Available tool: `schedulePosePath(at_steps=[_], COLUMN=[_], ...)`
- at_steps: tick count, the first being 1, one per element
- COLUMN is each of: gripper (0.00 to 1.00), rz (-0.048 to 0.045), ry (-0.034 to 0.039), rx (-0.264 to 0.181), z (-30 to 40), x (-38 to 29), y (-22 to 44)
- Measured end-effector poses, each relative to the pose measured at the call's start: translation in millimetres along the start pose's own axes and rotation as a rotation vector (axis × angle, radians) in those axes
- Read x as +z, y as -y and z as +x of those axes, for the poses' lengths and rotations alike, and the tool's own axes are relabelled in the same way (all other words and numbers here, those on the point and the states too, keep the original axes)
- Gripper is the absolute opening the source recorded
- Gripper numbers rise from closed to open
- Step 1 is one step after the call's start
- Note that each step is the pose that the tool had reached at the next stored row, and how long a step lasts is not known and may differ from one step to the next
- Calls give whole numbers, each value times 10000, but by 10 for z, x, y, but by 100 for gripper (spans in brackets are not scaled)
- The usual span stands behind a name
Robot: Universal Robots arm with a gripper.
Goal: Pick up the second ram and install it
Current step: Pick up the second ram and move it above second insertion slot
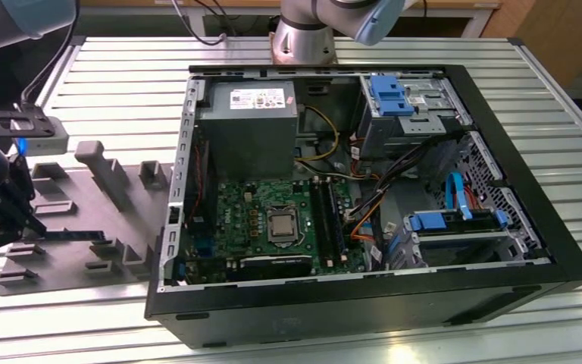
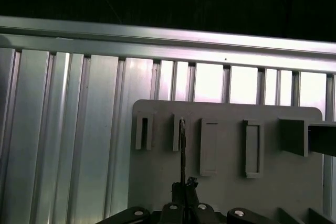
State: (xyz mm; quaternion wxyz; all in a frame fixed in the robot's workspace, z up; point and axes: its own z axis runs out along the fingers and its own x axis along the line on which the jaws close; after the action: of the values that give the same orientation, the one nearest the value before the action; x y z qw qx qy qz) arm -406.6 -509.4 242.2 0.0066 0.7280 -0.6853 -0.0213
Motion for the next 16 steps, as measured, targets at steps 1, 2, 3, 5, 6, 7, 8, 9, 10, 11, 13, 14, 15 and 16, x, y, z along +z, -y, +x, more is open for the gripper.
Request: schedulePosePath(at_steps=[1,2,3,5,6,7,8,9,10,11,13,14,15,16], gripper=[13,13,13,13,13,13,13,13,13,13,13,13,13,13], rz=[1,1,2,1,1,1,0,-1,-2,-2,1,2,1,0], ry=[1,0,1,0,1,0,0,-1,-2,-2,0,1,1,0], rx=[0,0,0,0,0,0,0,0,0,0,0,0,0,0], z=[0,0,0,0,0,1,1,1,1,1,1,1,1,1], x=[3,6,11,21,28,34,39,41,43,43,47,50,51,52], y=[0,0,1,1,1,1,2,2,1,2,2,2,2,2])
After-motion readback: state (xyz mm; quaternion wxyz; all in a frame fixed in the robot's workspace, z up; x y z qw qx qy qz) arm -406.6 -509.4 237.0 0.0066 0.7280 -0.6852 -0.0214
